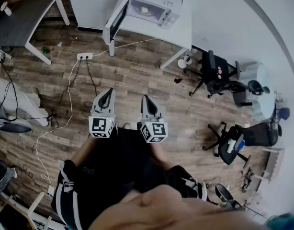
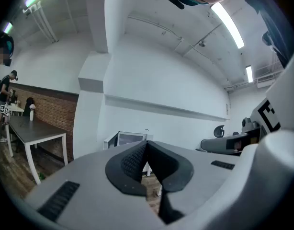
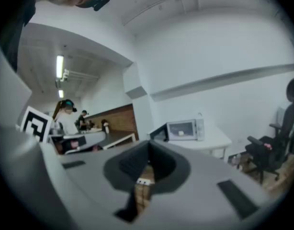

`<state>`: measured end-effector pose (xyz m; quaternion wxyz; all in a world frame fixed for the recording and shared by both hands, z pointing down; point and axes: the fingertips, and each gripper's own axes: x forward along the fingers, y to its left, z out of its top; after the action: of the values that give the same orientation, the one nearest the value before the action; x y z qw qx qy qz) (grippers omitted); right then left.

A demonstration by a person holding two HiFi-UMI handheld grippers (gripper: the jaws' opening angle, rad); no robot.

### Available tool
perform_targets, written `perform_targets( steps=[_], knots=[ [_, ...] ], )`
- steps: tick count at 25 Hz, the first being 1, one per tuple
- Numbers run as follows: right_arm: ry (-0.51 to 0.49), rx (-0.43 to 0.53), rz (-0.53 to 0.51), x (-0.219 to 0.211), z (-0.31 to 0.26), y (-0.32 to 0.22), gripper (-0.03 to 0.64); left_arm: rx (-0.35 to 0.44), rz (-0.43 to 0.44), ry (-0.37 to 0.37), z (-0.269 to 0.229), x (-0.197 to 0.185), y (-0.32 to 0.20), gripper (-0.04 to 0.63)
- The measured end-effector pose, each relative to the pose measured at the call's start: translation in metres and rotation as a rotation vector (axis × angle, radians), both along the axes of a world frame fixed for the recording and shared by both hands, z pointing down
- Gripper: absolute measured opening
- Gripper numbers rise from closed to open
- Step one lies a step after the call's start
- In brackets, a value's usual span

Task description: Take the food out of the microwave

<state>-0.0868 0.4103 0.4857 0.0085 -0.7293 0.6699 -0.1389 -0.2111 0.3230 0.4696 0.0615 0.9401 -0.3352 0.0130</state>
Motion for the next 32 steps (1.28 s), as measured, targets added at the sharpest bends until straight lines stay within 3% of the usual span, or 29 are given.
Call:
perform_targets(
  steps=[17, 26, 32],
  knots=[
    [-0.028, -0.002, 0.015, -0.012, -0.002, -0.007, 0.031, -0.02, 0.014, -0.011, 0.009, -0.012, -0.004, 0.031],
    [-0.012, 0.001, 0.016, -0.042, -0.003, -0.035, 0.031, -0.046, 0.013, -0.032, 0.018, -0.044, -0.029, 0.031],
    [-0.013, 0.001, 0.063, -0.058, 0.004, -0.048, 0.031, -0.045, 0.064, -0.026, 0.021, -0.059, -0.043, 0.031]
  ],
)
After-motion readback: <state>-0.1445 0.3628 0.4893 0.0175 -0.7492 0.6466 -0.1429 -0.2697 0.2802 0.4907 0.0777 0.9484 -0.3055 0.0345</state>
